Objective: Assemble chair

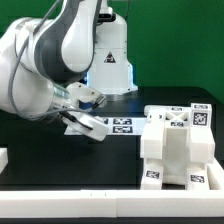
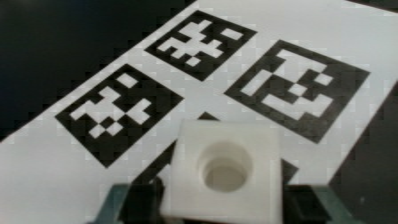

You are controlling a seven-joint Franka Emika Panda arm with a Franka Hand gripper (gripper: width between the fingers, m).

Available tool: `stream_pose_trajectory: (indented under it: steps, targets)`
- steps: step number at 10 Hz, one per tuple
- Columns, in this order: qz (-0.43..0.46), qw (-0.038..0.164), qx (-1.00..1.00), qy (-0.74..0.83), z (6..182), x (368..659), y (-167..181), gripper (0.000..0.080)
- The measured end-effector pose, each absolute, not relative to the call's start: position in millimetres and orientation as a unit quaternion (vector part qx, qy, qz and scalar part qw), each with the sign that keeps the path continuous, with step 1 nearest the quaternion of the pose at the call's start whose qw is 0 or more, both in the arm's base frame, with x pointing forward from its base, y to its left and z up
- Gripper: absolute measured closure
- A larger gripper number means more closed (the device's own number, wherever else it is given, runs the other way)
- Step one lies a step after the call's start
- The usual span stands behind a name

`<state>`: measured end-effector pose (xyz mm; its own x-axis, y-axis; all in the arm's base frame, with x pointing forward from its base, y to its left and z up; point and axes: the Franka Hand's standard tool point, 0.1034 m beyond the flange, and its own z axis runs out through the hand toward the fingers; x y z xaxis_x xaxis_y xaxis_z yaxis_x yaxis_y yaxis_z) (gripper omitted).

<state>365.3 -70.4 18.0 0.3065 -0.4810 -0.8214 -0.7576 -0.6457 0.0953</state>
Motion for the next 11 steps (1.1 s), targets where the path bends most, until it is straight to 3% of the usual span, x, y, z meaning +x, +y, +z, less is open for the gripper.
stream_pose_trajectory:
  steps: [3,4,6,9,11]
  targets:
    - [0.329,0.127,-0.872,0.339,39.6,407.6,-87.6,0.0509]
    - [0.275,0.107,-0.897,0.328,40.0,416.8,-88.5,0.0509]
    - [0.226,0.088,-0.912,0.332,37.8,414.2,-86.6,0.0509]
    - [0.123,0.043,-0.951,0.280,38.4,423.4,-96.1,0.0509]
    - [0.035,-0.008,-0.979,0.199,25.8,417.3,-116.6,0.0509]
